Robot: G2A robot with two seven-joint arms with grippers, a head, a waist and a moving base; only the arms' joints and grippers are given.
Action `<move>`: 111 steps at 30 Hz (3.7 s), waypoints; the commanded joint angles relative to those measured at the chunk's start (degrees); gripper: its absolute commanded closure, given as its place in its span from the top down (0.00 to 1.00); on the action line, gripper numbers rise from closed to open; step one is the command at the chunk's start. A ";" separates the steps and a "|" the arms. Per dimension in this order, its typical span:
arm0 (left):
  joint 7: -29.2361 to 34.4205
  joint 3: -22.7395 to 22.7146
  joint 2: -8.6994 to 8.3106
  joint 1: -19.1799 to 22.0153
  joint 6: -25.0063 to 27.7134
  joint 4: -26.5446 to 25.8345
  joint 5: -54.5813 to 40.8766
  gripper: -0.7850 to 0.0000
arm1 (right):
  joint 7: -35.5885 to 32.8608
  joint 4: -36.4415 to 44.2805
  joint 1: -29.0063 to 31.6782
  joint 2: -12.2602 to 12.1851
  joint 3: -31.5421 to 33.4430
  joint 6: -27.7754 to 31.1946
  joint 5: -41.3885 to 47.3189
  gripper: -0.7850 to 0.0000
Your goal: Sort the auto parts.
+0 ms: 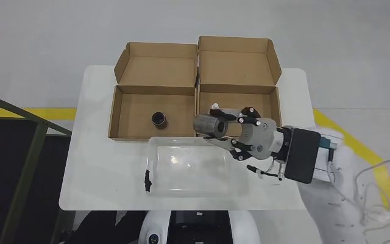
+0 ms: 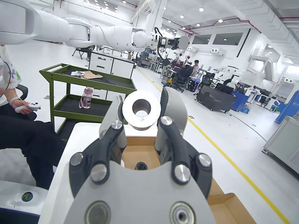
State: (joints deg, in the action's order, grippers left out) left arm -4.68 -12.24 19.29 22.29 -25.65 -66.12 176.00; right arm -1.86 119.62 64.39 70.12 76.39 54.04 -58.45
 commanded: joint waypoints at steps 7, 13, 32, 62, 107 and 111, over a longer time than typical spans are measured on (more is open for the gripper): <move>0.00 0.00 0.00 0.00 0.00 0.00 0.00 1.00 | -4.74 -3.08 -2.02 -0.06 -4.04 -1.95 -3.11 0.00; 0.00 0.00 0.00 0.00 0.00 0.00 0.00 1.00 | -10.10 -8.00 -4.24 0.18 -9.03 -5.01 -7.74 0.00; 0.00 0.00 0.00 0.00 0.00 0.00 0.00 1.00 | -22.50 -23.68 -12.80 2.10 -20.93 -12.90 -9.79 0.00; 0.00 0.00 0.00 0.00 0.00 0.00 0.00 1.00 | -22.09 -31.32 -16.88 3.62 -25.02 -17.27 -8.56 0.00; 0.00 0.00 0.00 0.00 0.00 0.00 0.00 1.00 | -32.39 -62.24 -35.78 14.98 -41.45 -24.31 4.72 0.42; 0.00 0.00 0.00 0.00 0.00 0.00 0.00 1.00 | -32.92 -62.79 -36.08 15.49 -41.67 -24.49 4.75 0.48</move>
State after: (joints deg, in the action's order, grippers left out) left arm -4.68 -12.24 19.29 22.29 -25.65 -66.12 176.00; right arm -34.63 56.91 28.37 85.51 34.75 29.58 -53.69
